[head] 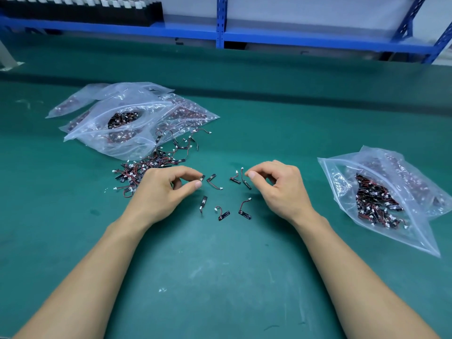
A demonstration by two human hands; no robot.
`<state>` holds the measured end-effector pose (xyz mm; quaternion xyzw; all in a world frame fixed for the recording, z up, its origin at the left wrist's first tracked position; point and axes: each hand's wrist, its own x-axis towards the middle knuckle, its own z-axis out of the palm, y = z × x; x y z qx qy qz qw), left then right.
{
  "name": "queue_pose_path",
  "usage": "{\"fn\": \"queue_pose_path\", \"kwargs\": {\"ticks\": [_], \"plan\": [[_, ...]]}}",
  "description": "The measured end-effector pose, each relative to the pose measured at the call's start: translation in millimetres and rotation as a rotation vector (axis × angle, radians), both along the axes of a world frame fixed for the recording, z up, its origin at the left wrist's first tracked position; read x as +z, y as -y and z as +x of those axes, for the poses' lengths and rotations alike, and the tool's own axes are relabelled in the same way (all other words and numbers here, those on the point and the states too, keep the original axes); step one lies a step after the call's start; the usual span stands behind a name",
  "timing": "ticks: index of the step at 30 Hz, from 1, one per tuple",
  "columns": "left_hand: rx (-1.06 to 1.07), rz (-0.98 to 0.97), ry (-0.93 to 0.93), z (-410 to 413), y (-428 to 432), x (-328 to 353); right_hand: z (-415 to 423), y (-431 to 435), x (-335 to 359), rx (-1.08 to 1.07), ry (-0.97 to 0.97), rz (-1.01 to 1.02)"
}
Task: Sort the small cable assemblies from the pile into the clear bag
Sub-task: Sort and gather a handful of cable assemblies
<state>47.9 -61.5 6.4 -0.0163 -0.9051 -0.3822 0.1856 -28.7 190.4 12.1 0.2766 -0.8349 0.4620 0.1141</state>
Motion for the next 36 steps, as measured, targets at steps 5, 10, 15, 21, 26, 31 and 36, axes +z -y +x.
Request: {"fn": "queue_pose_path", "kwargs": {"ticks": [5, 10, 15, 21, 26, 31, 36], "plan": [[0.155, -0.186, -0.016, -13, 2, 7, -7, -2, -5, -0.092, 0.025, -0.042], [0.204, -0.528, 0.095, -61, 1, 21, -9, -2, -7, -0.129, 0.039, -0.058], [0.221, -0.862, 0.365, -116, -3, 29, -8, 1, -9, -0.124, 0.041, -0.068], [0.153, -0.948, 0.276, -137, 8, 24, -11, 0, -12, -0.131, 0.034, -0.054], [0.140, -0.878, 0.102, -136, 13, 22, -10, 0, -12, -0.128, 0.048, -0.065], [0.166, -0.474, -0.023, -123, 15, 29, -13, -3, -12, -0.158, 0.110, -0.135], [0.167, -0.103, -0.122, -101, 5, 49, -16, -4, -9, -0.206, 0.180, -0.237]]}}
